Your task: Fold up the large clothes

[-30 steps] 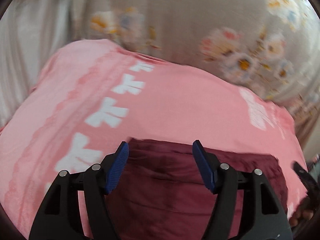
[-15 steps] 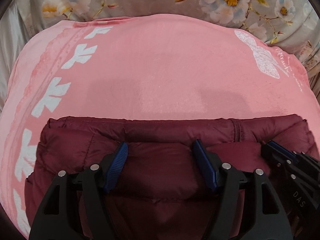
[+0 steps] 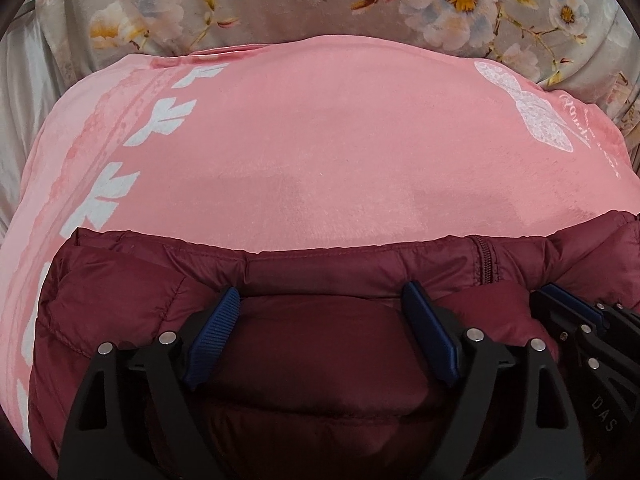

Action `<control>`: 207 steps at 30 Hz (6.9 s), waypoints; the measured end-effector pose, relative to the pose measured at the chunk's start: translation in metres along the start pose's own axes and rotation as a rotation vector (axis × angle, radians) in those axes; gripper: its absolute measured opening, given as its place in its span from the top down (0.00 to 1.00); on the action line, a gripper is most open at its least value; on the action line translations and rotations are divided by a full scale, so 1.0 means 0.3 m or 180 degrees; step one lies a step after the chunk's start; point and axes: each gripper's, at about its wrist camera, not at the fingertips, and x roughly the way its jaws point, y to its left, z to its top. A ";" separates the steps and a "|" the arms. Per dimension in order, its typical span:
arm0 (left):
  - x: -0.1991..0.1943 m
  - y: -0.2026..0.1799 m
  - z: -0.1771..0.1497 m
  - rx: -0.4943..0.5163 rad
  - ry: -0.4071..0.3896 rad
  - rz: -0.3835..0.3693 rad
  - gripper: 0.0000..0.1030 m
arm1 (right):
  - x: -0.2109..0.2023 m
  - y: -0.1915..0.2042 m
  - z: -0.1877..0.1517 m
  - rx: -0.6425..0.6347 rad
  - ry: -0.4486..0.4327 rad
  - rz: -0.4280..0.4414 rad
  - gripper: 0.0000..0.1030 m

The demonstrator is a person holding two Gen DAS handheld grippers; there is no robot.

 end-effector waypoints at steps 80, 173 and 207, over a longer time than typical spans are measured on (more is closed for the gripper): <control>-0.381 0.166 -0.303 -0.0541 -0.0116 -0.0253 0.14 | -0.250 0.104 -0.261 -0.0069 -0.0188 0.0036 0.79; -0.275 -0.397 0.230 -0.0218 0.0049 -0.0182 0.25 | -0.380 -0.552 0.137 0.1386 -0.0126 -0.0391 0.49; -0.060 -0.617 0.076 0.0176 -0.0056 0.0005 0.12 | -0.225 -0.648 -0.083 0.1118 -0.0236 -0.0701 0.92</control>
